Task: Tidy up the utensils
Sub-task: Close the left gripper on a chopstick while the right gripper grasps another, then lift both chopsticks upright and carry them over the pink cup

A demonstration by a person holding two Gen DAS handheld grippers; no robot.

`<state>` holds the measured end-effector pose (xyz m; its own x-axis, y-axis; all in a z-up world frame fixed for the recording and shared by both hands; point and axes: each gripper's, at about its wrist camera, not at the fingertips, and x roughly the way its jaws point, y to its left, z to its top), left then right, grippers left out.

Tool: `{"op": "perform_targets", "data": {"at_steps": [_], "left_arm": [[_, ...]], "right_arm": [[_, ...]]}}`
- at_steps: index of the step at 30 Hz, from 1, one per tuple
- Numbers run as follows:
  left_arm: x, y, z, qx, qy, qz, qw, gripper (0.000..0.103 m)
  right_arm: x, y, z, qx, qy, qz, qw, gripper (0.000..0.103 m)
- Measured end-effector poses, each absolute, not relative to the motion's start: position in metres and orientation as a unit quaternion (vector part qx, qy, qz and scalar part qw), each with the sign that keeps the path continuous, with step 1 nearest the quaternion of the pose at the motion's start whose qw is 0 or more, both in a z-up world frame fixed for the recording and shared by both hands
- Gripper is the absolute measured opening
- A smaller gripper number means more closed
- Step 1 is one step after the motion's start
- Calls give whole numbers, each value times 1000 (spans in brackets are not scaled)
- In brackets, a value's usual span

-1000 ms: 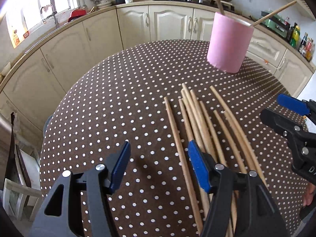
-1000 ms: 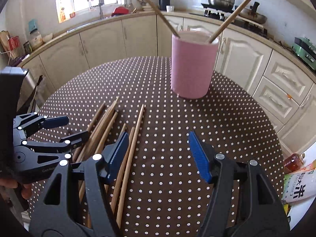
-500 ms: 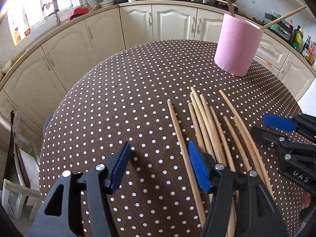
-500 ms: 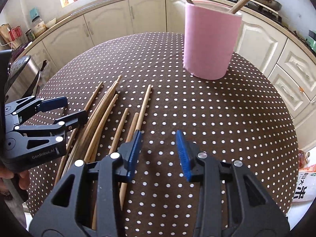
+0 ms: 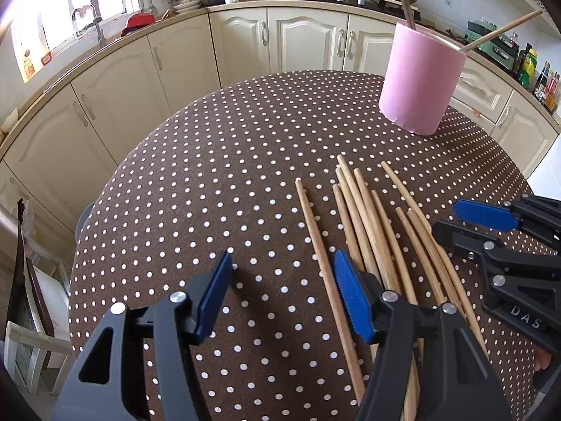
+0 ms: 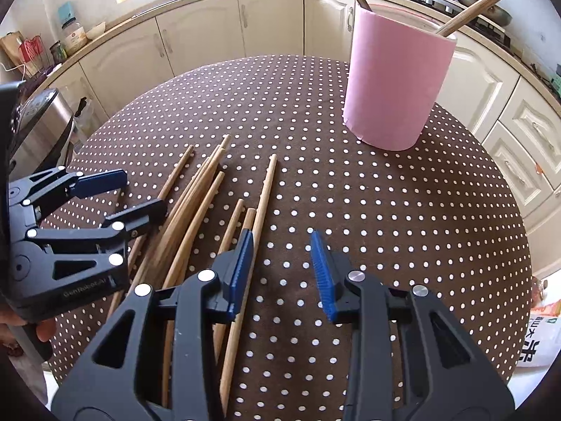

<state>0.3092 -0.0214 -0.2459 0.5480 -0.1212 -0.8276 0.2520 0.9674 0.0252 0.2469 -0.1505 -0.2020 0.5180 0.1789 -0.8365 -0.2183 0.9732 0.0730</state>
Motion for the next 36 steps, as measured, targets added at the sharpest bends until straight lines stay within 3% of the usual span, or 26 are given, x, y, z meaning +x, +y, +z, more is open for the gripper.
{"op": "perform_targets", "data": {"at_steps": [4,8,10,13,17,27,36], "left_arm": [[316,-26,-245,72,473,-108,871,61],[324,-32,-245,75,484,-110,865,60],[328,-35,-243,76,488,-114,862,55],[334,-37,-242,76,491,-112,861,41],[342,-39,-241,70,491,-110,861,9],[339,-23,-235,10,482,-131,866,6],[302,-15,-164,-16,403,-161,901,6]], "right_arm": [[259,-137,-202,-36,499,113,859,31],[276,-125,-202,-50,532,112,838,20],[284,-120,-202,-59,545,107,830,17],[293,-114,-203,-66,553,105,824,11],[303,-111,-202,-58,558,109,821,7],[289,-135,-193,-19,530,118,840,6],[259,-163,-140,27,455,134,880,6]]}}
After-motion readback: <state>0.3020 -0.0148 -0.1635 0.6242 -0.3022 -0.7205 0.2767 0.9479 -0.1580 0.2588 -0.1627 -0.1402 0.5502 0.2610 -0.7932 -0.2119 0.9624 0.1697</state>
